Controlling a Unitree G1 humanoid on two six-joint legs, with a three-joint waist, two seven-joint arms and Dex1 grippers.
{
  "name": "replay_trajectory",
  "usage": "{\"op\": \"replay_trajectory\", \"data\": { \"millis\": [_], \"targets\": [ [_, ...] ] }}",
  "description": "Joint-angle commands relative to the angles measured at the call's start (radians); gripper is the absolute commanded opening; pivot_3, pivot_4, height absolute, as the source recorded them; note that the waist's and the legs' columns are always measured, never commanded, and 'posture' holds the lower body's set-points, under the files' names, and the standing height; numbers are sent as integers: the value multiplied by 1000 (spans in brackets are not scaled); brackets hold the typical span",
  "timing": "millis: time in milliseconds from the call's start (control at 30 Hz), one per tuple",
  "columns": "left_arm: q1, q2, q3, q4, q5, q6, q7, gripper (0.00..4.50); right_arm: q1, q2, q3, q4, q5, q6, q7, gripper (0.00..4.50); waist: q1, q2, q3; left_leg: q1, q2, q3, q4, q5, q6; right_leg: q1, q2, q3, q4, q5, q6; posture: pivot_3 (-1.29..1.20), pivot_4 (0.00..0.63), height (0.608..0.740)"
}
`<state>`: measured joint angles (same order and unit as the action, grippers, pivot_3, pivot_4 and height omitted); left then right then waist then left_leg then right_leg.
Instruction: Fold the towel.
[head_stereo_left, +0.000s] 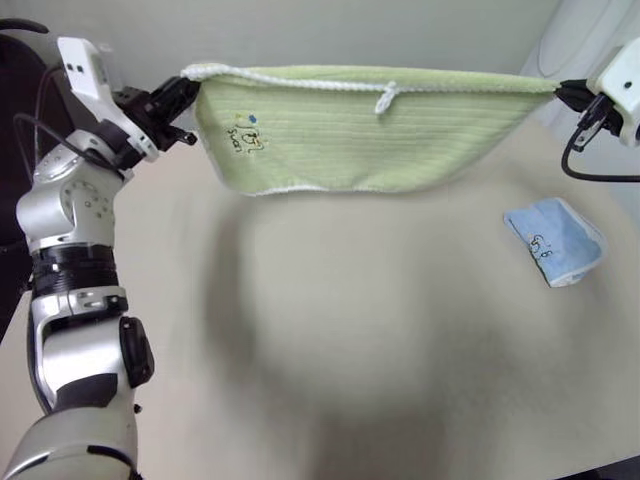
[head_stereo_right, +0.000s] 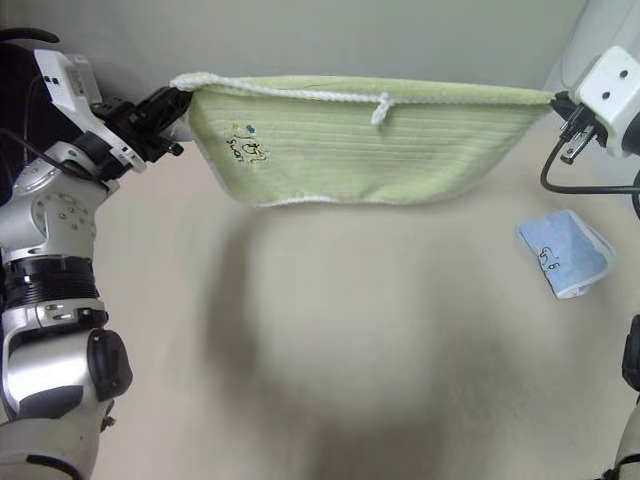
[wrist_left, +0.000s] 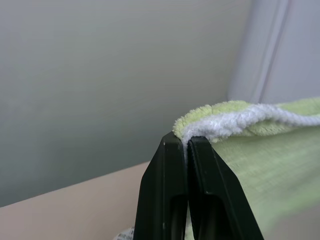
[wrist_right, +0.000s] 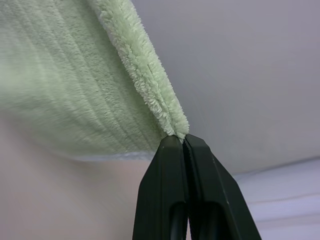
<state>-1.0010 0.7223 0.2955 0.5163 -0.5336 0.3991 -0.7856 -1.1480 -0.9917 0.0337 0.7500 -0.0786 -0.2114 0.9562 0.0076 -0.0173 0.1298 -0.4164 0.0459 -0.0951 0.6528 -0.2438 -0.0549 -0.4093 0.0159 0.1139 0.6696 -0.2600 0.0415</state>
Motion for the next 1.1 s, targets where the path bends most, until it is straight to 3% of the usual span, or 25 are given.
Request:
{"op": "replay_trajectory", "data": {
  "millis": [33, 233, 300, 367, 467, 567, 667, 733, 800, 933, 1033, 1100],
  "targets": [
    [0, 51, 46, 15, 4, -20, -21, 0, 2, -57, -32, 24, 4, 9, 16, 23, 0, 0, 0, -3, 0, 0, 0, 0, -1, -3, 0, 0, 0, 0, 0, 0, 150, 740],
    [-3, 51, 47, 21, 8, -22, -29, 0, 0, -57, -35, 28, 2, 7, 21, 23, -1, 1, 0, -11, 0, 0, -1, 1, -2, -12, -1, 0, 0, 0, 0, 0, 150, 740],
    [364, 136, 41, -239, -48, 82, -234, 0, 416, -126, -106, -283, 183, 167, 259, 23, -2, -1, -1, -11, 0, 0, -2, 1, -2, -12, -1, 0, 0, 0, 0, 0, 150, 740],
    [611, 184, 58, -423, -98, 147, -330, 0, 693, -168, -174, -512, 294, 298, 357, 23, -3, -2, -2, -8, 1, -1, -2, 4, -3, -6, -1, -1, -5, 1, -1, 0, 150, 740],
    [706, 194, 84, -510, -134, 177, -301, 0, 814, -187, -225, -641, 343, 383, 333, 23, 3, -2, 15, -11, 1, 1, -2, 6, -6, -9, 0, -1, -1, 2, 2, 0, 150, 740],
    [715, 188, 92, -529, -145, 203, -271, 0, 838, -189, -238, -681, 350, 419, 316, 23, 7, -2, 17, -8, 1, 1, -2, 16, 9, -7, 0, 0, 2, 14, -8, 0, 150, 740],
    [723, 177, 93, -545, -152, 212, -262, 0, 838, -185, -231, -694, 347, 433, 313, 23, 5, -4, 15, 20, 0, 0, -9, 22, 13, 22, 1, 0, -10, 15, -20, 0, 150, 740],
    [730, 174, 94, -553, -154, 215, -260, 0, 837, -184, -230, -699, 345, 439, 313, 23, 4, -4, 14, 29, -2, 0, -11, 22, 13, 29, 1, 2, -14, 6, -15, 0, 150, 740],
    [735, 171, 97, -559, -156, 219, -260, 0, 839, -183, -229, -703, 344, 443, 314, 23, 3, -5, 13, 27, -6, 0, -10, 20, 12, 28, -2, 4, -12, 11, -23, 0, 150, 740],
    [739, 169, 98, -565, -159, 224, -257, 0, 843, -184, -229, -709, 342, 449, 318, 23, 6, -4, 12, 11, -7, 1, -3, 15, 12, 12, -3, 2, -4, 19, -2, 0, 150, 740],
    [738, 168, 98, -566, -158, 224, -256, 0, 843, -183, -231, -712, 340, 452, 317, 23, 6, -4, 12, 5, -5, -2, -6, 17, 1, 6, 0, 1, -4, 16, 0, 0, 150, 740],
    [669, 147, 87, -517, -138, 201, -216, 0, 765, -164, -206, -656, 292, 410, 261, 23, 6, -4, 12, 1, -3, -2, -6, 16, -1, 2, 1, 1, -5, 14, 0, 0, 150, 740]
  ]
}}
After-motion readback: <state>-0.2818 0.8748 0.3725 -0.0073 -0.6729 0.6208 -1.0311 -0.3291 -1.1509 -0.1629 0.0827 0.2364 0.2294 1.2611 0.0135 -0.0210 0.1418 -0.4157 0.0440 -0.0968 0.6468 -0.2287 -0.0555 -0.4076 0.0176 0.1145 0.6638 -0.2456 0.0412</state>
